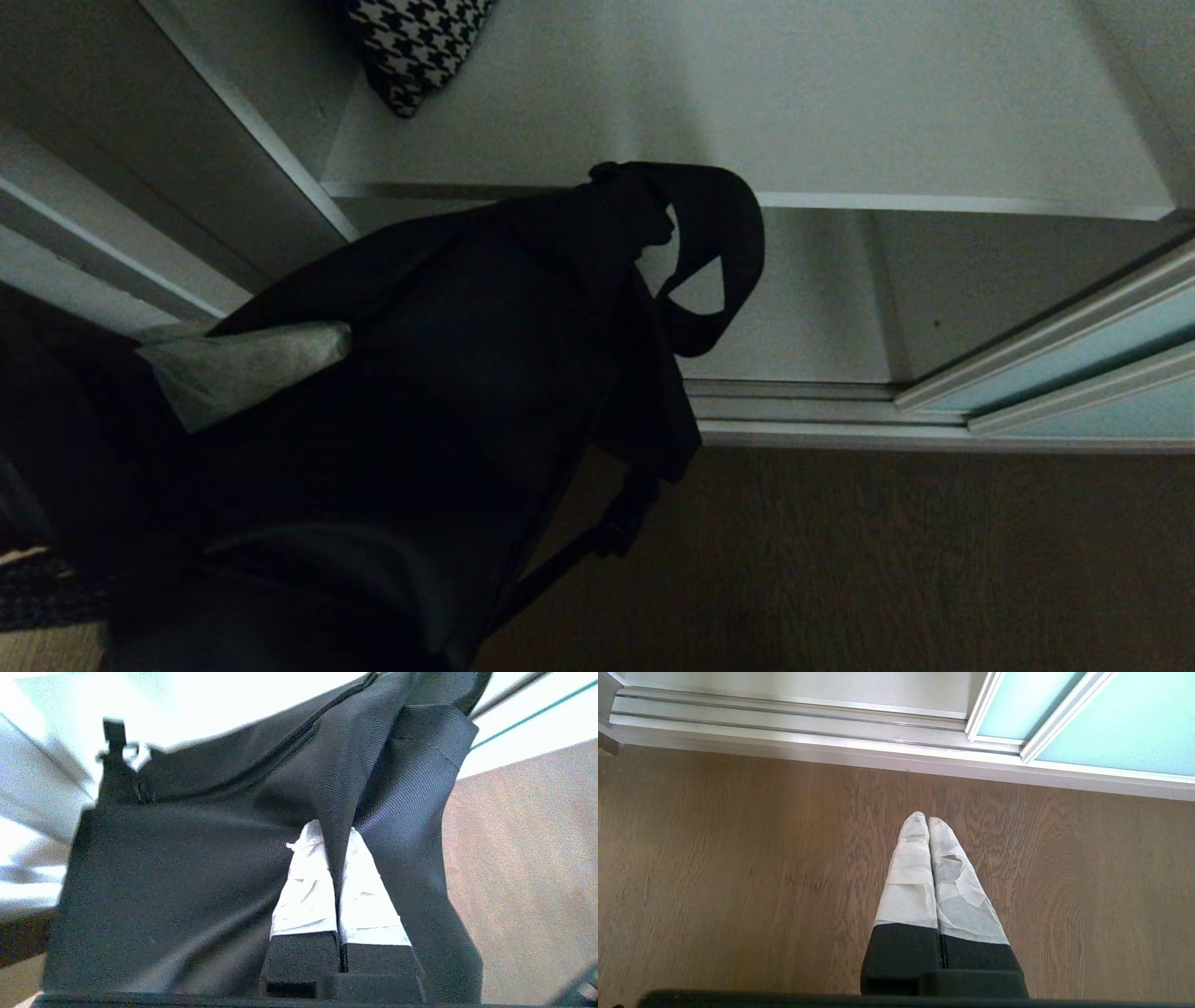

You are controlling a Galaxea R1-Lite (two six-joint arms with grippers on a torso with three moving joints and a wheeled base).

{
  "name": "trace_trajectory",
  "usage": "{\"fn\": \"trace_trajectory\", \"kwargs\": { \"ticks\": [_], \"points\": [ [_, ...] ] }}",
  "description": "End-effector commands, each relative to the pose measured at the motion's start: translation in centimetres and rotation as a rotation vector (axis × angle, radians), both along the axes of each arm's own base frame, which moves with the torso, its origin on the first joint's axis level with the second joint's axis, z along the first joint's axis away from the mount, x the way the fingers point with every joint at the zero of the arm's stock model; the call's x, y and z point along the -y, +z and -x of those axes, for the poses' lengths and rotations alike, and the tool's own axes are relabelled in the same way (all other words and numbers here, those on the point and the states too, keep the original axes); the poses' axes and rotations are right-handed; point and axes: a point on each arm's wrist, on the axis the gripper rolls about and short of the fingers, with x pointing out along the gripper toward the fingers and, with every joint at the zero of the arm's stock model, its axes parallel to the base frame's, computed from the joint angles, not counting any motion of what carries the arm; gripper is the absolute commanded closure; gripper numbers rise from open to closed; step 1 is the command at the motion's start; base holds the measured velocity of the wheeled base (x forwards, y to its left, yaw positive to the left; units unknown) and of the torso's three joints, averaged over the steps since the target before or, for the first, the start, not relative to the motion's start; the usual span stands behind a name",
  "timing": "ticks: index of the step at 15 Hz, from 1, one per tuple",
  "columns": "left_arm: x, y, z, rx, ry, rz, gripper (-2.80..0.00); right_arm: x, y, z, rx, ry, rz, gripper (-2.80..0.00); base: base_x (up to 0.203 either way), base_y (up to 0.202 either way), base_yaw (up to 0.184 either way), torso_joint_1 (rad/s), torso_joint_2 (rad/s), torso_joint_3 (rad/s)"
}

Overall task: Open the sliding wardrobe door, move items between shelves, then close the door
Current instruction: Place the bag on the higher shelf

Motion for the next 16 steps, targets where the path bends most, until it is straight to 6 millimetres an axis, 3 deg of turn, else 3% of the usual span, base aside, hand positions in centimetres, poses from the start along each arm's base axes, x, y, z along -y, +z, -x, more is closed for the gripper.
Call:
{"fn": "trace_trajectory", "kwargs": {
  "ticks": [1,8,16],
  "points": [
    [-0.4,1.6,0.3,0.017,-0.022,0.028,0.0,0.0,0.0,0.0,0.003,0.001,0.0,0.0,0.0,0.0,0.0,0.0,0.0,0.0],
    [0.1,5.6,0.2,0.107,-0.087,0.038,0.0,0.0,0.0,0.0,0.003,0.001,0.0,0.0,0.0,0.0,0.0,0.0,0.0,0.0],
    [3.8,9.2,-0.4,0.181,-0.164,0.038,0.0,0.0,0.0,0.0,0.003,0.001,0.0,0.0,0.0,0.0,0.0,0.0,0.0,0.0]
  ]
}}
